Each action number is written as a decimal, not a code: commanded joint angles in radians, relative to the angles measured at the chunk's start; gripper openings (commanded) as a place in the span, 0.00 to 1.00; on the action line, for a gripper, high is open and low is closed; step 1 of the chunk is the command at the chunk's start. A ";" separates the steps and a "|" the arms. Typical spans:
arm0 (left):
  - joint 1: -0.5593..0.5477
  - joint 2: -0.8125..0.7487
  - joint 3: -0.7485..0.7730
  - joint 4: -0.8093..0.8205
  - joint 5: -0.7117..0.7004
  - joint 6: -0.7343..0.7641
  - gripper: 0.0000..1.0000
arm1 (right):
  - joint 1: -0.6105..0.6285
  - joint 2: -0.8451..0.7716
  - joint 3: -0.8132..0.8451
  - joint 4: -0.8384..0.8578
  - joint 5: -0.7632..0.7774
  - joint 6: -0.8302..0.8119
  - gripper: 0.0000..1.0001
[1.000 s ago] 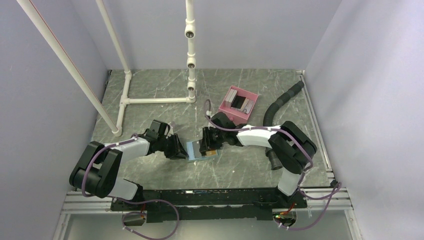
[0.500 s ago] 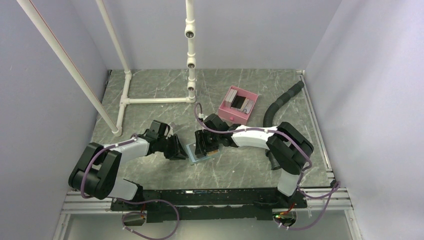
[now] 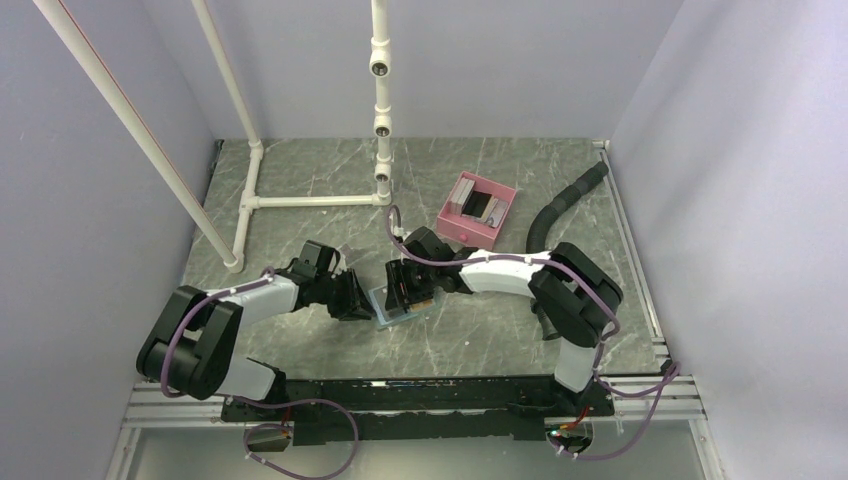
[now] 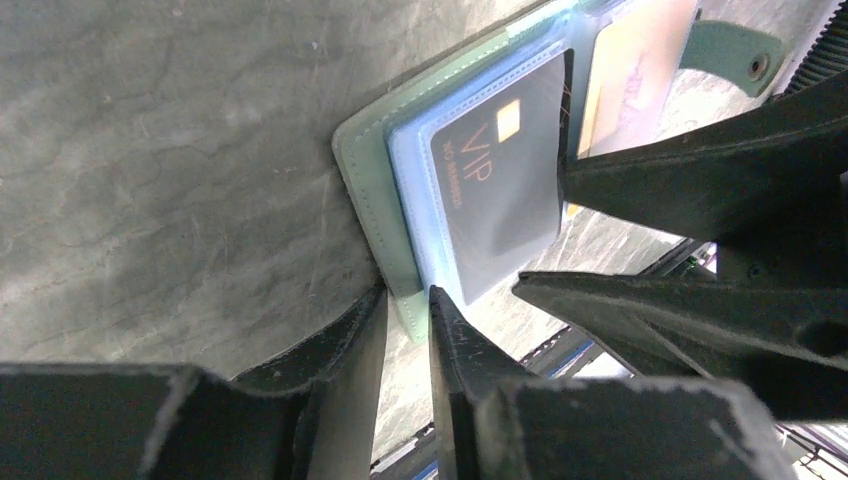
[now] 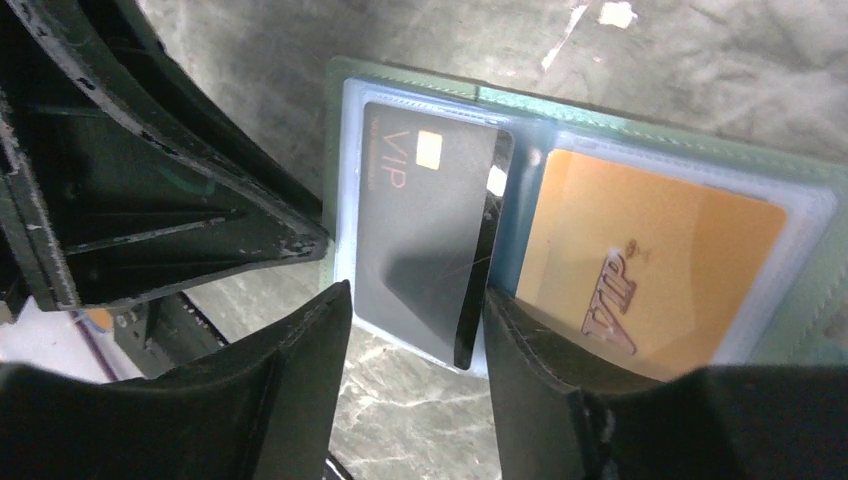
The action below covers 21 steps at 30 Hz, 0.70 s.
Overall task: Put the credit cards into the card holder
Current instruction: Insert the credit card into the card holder.
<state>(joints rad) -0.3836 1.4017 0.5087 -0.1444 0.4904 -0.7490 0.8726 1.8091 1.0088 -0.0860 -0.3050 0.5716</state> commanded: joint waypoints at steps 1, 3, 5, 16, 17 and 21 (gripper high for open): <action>-0.003 -0.044 0.010 -0.092 -0.059 0.046 0.31 | 0.007 -0.080 0.016 -0.121 0.118 -0.046 0.57; -0.003 -0.074 0.019 -0.131 -0.071 0.054 0.33 | 0.006 -0.099 0.014 -0.146 0.136 -0.057 0.58; -0.003 -0.108 0.029 -0.164 -0.080 0.055 0.36 | 0.006 -0.114 0.010 -0.147 0.131 -0.056 0.59; -0.003 -0.142 0.010 -0.028 0.090 -0.073 0.45 | -0.006 -0.079 -0.013 -0.045 0.043 -0.017 0.21; -0.003 -0.134 0.001 0.002 0.103 -0.091 0.45 | -0.007 -0.075 -0.019 -0.043 0.049 -0.014 0.17; -0.003 -0.106 -0.027 0.108 0.145 -0.150 0.47 | -0.011 -0.060 -0.039 -0.036 0.073 -0.012 0.11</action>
<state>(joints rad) -0.3836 1.2724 0.5068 -0.1761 0.5541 -0.8181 0.8692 1.7344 0.9928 -0.1680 -0.2447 0.5529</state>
